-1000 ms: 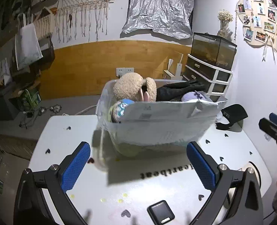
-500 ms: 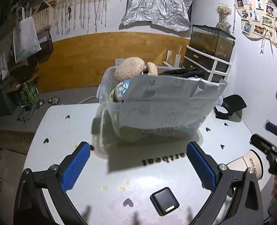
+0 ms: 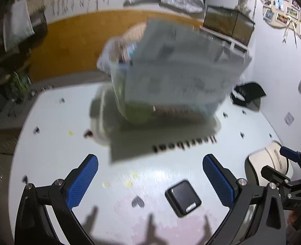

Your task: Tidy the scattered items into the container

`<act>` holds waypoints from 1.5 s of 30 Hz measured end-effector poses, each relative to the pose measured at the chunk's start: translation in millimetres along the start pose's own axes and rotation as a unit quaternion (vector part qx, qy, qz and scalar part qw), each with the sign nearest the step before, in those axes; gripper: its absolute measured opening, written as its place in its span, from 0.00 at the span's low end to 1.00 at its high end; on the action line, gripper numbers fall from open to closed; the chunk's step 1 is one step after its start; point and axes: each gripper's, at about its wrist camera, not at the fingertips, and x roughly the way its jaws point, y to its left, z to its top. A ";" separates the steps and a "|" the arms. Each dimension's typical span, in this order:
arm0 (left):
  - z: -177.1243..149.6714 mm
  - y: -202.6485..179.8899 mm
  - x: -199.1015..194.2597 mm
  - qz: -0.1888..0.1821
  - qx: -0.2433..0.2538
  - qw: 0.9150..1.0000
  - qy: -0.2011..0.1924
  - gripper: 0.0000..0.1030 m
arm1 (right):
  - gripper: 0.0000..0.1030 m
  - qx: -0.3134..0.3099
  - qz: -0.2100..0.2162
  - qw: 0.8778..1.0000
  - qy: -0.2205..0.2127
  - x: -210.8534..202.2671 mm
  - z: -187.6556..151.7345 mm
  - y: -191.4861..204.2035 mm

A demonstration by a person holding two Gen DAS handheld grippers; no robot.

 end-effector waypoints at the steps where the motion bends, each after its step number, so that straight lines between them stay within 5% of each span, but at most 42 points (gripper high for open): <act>1: -4.1 0.6 6.4 -0.006 -0.002 1.000 0.012 1.00 | 1.00 0.003 -0.001 1.000 0.007 2.5 -4.4 -0.1; 19: -77.1 9.7 117.7 0.034 0.052 0.987 0.146 0.95 | 1.00 0.060 -0.028 0.994 0.084 17.3 -51.9 -18.8; 33: -78.8 -42.7 148.6 -0.041 0.115 0.981 0.154 0.93 | 1.00 0.044 -0.044 0.992 0.106 28.1 -70.8 -33.5; 38: -81.1 -80.9 150.3 -0.070 0.188 0.970 0.140 0.93 | 1.00 0.038 -0.045 0.991 0.119 33.4 -84.4 -40.2; 39: -80.7 -85.8 151.4 -0.076 0.197 0.967 0.140 0.93 | 0.97 0.015 -0.056 0.991 0.124 37.3 -88.6 -38.4; 44: -79.3 -115.9 158.7 -0.116 0.248 0.951 0.140 0.93 | 0.49 -0.082 -0.071 0.985 0.134 56.8 -108.2 -25.2; 45: -78.9 -120.4 159.9 -0.121 0.257 0.949 0.139 0.93 | 0.46 -0.100 -0.071 0.983 0.137 62.1 -113.0 -21.6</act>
